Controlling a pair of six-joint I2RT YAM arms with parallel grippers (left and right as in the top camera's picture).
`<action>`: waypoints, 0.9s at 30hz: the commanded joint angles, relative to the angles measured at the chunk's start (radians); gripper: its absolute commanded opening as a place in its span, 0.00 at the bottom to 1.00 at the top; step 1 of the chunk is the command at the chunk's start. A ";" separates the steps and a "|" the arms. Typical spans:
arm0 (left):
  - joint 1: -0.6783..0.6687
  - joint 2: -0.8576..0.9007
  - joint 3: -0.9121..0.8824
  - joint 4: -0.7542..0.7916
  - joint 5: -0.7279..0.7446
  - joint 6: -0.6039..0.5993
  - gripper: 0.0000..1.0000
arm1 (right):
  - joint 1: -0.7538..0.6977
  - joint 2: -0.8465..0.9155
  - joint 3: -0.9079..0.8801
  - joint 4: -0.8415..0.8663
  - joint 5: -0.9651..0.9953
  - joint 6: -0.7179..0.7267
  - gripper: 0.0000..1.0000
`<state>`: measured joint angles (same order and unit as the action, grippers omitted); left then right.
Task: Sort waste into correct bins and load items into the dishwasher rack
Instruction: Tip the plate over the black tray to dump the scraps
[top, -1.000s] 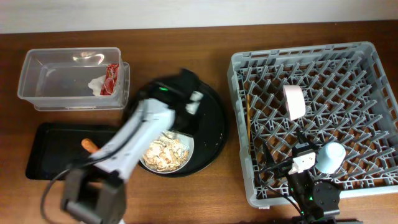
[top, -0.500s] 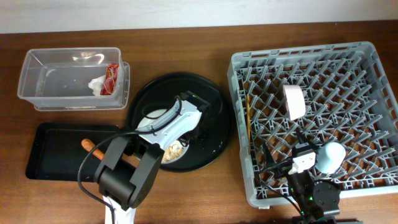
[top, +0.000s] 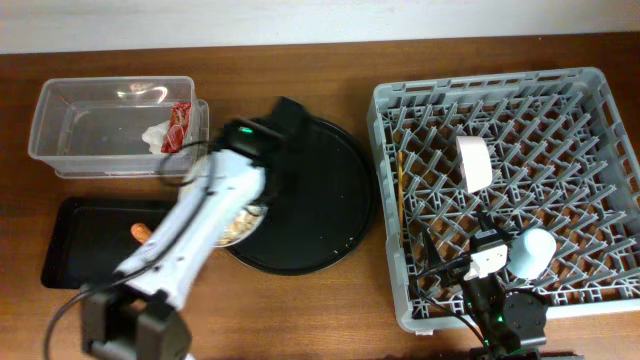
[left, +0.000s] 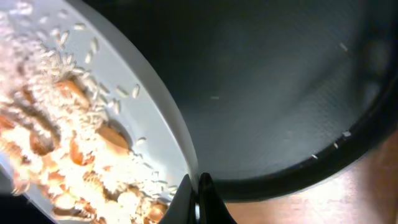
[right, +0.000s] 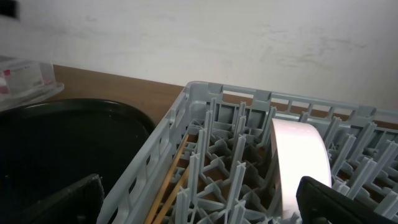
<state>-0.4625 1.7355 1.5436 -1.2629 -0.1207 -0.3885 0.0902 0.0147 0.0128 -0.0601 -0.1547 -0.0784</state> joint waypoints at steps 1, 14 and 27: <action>0.191 -0.058 0.014 -0.054 0.042 -0.026 0.00 | -0.006 -0.006 -0.007 -0.004 0.009 0.009 0.98; 0.821 -0.061 -0.038 -0.006 0.565 0.301 0.00 | -0.006 -0.006 -0.007 -0.004 0.009 0.009 0.98; 1.326 -0.204 -0.255 -0.104 1.297 0.916 0.00 | -0.006 -0.006 -0.007 -0.004 0.009 0.009 0.98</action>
<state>0.7776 1.5822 1.3266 -1.3140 0.9672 0.2886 0.0902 0.0151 0.0128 -0.0601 -0.1547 -0.0788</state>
